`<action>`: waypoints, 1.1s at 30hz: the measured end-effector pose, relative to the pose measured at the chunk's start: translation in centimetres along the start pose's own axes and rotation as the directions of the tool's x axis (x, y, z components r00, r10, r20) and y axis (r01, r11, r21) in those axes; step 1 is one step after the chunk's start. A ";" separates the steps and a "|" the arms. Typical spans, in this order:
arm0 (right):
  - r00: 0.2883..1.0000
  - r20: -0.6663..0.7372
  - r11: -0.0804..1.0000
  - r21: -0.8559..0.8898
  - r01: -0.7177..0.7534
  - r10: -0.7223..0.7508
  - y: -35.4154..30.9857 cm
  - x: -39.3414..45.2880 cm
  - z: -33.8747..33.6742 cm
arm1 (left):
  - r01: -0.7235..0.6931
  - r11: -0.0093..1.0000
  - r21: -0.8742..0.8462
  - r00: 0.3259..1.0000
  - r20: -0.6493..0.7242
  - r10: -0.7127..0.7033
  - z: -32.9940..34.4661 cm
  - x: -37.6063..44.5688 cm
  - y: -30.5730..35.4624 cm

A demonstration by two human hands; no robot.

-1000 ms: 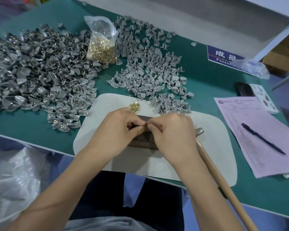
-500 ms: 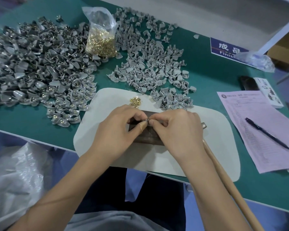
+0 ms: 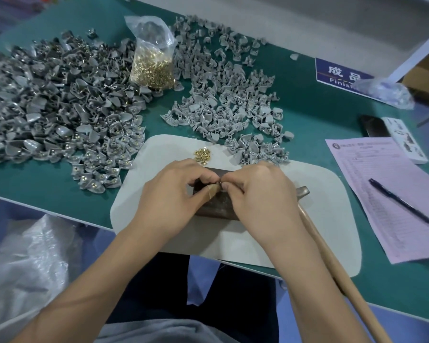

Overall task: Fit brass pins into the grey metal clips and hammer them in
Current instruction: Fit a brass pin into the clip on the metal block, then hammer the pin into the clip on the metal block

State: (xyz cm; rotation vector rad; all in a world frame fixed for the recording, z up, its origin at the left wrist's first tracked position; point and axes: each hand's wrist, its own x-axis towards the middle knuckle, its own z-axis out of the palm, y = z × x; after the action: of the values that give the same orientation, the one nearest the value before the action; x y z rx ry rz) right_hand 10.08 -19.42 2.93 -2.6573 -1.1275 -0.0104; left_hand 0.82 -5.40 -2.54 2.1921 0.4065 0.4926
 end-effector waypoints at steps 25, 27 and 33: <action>0.834 -0.367 0.844 0.498 -0.198 0.412 7.4 -4.7 1.3 | -0.009 0.992 0.128 1.000 -0.002 0.010 -0.2 -0.1 0.3; 0.831 -0.198 0.837 0.311 -0.450 0.520 9.5 -6.7 1.2 | -0.027 0.983 0.184 1.000 0.019 0.024 -0.5 0.0 0.5; 0.836 0.091 0.823 0.151 -0.548 0.541 11.5 -9.0 1.3 | -0.102 0.936 0.338 0.993 0.096 0.074 -1.2 1.0 1.2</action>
State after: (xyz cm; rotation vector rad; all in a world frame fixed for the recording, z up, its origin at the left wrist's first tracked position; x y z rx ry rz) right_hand 11.81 -33.11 -1.87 -2.7260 -0.3154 0.2419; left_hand 1.28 -4.94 -0.69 2.5678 0.3723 0.4014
